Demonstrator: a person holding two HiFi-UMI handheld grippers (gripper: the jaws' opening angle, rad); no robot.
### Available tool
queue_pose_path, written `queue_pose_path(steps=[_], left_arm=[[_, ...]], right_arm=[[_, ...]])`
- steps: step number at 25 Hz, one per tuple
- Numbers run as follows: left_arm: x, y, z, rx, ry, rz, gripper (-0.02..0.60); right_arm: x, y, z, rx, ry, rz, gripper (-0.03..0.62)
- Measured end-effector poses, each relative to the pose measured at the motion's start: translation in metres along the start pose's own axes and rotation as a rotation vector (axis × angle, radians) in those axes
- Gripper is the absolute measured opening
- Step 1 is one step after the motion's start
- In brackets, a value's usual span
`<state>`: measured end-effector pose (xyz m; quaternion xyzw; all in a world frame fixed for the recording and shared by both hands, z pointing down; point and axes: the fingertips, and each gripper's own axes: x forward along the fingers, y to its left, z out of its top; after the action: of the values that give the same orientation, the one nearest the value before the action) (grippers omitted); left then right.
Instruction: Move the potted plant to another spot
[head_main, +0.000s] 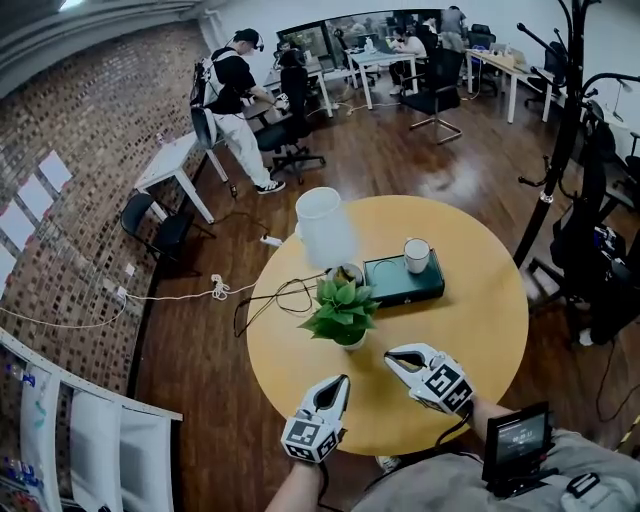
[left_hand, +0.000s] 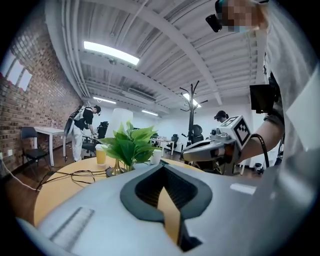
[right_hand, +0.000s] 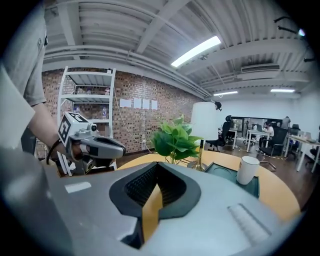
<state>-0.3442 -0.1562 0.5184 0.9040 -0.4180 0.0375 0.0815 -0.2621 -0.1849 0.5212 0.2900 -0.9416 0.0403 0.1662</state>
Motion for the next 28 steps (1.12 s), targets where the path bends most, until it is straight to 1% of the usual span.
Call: queue_pose_path(steps=[5,8,12,17,23,28], left_arm=[[-0.006,-0.027,0.007,-0.003,-0.02,0.002,0.0],[-0.008,-0.045,0.007,0.007,-0.025,0.007,0.0],[-0.01,-0.077,0.014,-0.015,-0.039,0.034,0.0],[-0.001,-0.141,0.011,-0.036,-0.052,0.082,0.0],[0.006,-0.221,0.005,-0.068,-0.079,0.135,0.0],[-0.001,-0.27,0.004,-0.068,-0.068,0.151,0.0]], right_arm=[[-0.029,0.013,0.008,-0.027,-0.023,-0.004,0.009],[-0.043,0.019,0.007,-0.042,-0.033,0.008,0.008],[-0.07,0.025,0.006,-0.053,-0.045,0.039,0.009],[-0.129,0.025,-0.017,-0.059,-0.051,0.095,0.009],[-0.204,0.023,-0.054,-0.049,-0.047,0.131,0.009],[-0.252,0.034,-0.064,-0.047,-0.047,0.15,0.009]])
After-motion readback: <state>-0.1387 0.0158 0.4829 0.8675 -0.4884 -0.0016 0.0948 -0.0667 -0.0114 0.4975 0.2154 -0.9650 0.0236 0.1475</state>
